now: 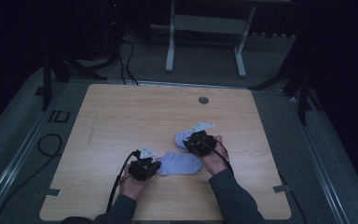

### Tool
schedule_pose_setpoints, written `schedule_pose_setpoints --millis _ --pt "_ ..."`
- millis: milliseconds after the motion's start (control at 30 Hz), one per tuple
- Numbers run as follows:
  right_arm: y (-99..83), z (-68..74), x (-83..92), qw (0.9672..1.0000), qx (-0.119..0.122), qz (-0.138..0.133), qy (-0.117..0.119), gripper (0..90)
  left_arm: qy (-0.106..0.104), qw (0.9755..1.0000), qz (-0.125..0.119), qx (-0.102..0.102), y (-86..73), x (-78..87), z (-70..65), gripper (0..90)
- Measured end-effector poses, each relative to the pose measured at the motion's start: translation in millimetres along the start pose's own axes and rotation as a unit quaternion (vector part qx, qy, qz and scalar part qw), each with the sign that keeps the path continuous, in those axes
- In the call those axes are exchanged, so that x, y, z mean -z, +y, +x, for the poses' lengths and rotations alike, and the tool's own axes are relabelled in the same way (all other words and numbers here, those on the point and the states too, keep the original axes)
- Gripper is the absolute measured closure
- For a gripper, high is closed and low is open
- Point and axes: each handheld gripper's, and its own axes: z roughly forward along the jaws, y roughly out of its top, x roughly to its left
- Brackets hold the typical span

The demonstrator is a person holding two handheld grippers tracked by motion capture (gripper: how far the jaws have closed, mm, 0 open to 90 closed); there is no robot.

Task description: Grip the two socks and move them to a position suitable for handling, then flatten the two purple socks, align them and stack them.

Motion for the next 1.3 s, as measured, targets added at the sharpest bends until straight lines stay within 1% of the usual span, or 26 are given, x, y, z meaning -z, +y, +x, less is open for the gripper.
schedule_pose_setpoints --millis 133,200,267,367,467,533,633,800,867,1067,1300 --pt "7.9 2.6 -7.6 1.0000 0.007 0.005 0.003 73.4 -0.002 1.0000 -0.002 0.000 -0.3 -0.1 -0.5 88.1" --pt "12.2 3.0 -11.7 0.9999 0.009 0.008 0.004 73.0 -0.006 1.0000 -0.003 0.002 -0.2 -0.2 -0.8 87.1" --pt "15.8 3.2 -15.3 0.9999 0.010 0.011 0.006 72.9 -0.015 0.9999 -0.007 0.002 0.1 0.0 -1.0 86.8" --pt "21.2 3.3 -20.6 0.9998 0.009 0.015 0.006 72.6 -0.027 0.9994 -0.020 -0.003 2.2 3.9 -0.5 86.2" --pt "25.4 2.3 -26.1 0.9998 0.008 0.019 0.009 71.9 -0.031 0.9989 -0.034 -0.003 3.9 9.2 1.0 85.3" --pt "27.5 1.7 -29.9 0.9997 0.009 0.023 0.007 71.4 -0.029 0.9987 -0.042 -0.001 4.7 12.2 3.3 84.8" --pt "30.5 -0.5 -33.9 0.9996 0.001 0.028 0.010 70.1 -0.023 0.9986 -0.048 0.001 5.7 16.0 7.1 83.6" --pt "34.4 -7.5 -38.1 0.9993 -0.018 0.028 0.017 68.9 -0.009 0.9987 -0.050 0.004 5.8 19.1 13.6 83.0" --pt "35.5 -9.1 -40.4 0.9992 -0.022 0.030 0.016 68.6 -0.007 0.9987 -0.049 0.007 5.5 18.8 14.9 82.9" --pt "37.3 -10.0 -49.0 0.9987 -0.027 0.039 0.016 67.2 -0.003 0.9989 -0.048 0.002 5.3 17.8 14.1 82.7" --pt "37.8 -11.0 -64.1 0.9976 -0.041 0.052 0.018 63.3 -0.003 0.9989 -0.046 0.001 5.5 17.7 13.5 82.8"
